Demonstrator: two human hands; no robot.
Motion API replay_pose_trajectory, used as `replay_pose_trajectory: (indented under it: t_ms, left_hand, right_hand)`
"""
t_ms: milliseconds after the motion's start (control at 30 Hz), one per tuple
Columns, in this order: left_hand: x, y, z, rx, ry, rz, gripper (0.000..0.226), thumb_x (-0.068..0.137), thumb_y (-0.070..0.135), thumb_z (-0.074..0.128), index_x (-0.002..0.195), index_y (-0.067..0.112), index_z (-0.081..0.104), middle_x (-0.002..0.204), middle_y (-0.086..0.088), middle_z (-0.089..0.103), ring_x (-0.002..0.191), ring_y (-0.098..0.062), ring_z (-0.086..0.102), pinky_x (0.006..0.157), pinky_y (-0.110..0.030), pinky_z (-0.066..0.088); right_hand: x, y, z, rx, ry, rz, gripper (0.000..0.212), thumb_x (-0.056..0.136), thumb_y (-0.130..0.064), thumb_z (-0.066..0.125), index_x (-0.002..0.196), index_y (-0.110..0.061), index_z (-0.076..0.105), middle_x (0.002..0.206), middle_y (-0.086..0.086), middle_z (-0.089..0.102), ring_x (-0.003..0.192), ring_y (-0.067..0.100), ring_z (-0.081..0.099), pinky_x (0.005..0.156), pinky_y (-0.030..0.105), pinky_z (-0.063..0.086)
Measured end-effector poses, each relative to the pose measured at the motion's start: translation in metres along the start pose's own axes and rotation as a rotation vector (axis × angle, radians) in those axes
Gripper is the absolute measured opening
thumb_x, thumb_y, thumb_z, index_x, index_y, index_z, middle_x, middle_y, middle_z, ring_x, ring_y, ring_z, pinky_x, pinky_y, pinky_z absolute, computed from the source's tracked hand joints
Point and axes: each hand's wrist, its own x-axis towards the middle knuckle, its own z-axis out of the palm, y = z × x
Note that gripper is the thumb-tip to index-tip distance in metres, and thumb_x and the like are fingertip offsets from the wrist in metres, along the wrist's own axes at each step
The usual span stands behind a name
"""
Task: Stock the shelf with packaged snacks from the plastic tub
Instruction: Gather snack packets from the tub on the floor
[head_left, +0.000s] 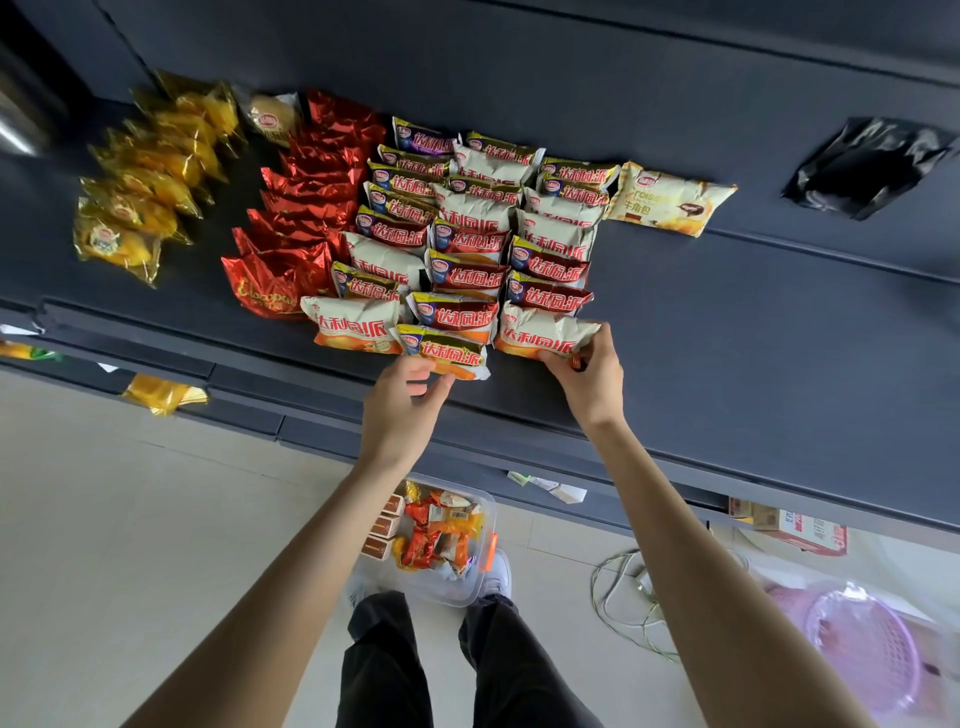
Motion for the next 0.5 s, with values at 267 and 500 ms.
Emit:
replay_pose_trajectory:
  t_ms: [267,500]
  left_hand:
    - [-0.007,-0.005,-0.008,-0.01,0.012,-0.028,0.029,0.091,0.026,0.063,0.114,0.009,0.061,0.116,-0.002,0.065,0.101,-0.01,0.058,0.071,-0.006,0.038]
    - [-0.013,-0.008,-0.012,0.021,-0.004,-0.026,0.027,0.091,0.028,0.063,0.112,0.011,0.062,0.115,-0.002,0.066,0.097,-0.008,0.057,0.069,-0.007,0.039]
  right_hand:
    - [0.001,0.006,-0.001,-0.03,0.002,0.005,0.044,0.078,-0.026,0.078,0.105,-0.024,0.043,0.115,0.005,0.063,0.109,0.025,0.057,0.09,0.041,0.051]
    - [-0.014,0.011,-0.008,0.002,0.02,-0.007,0.048,0.078,-0.019,0.078,0.114,-0.015,0.046,0.118,0.004,0.061,0.112,0.022,0.056,0.094,0.034,0.049]
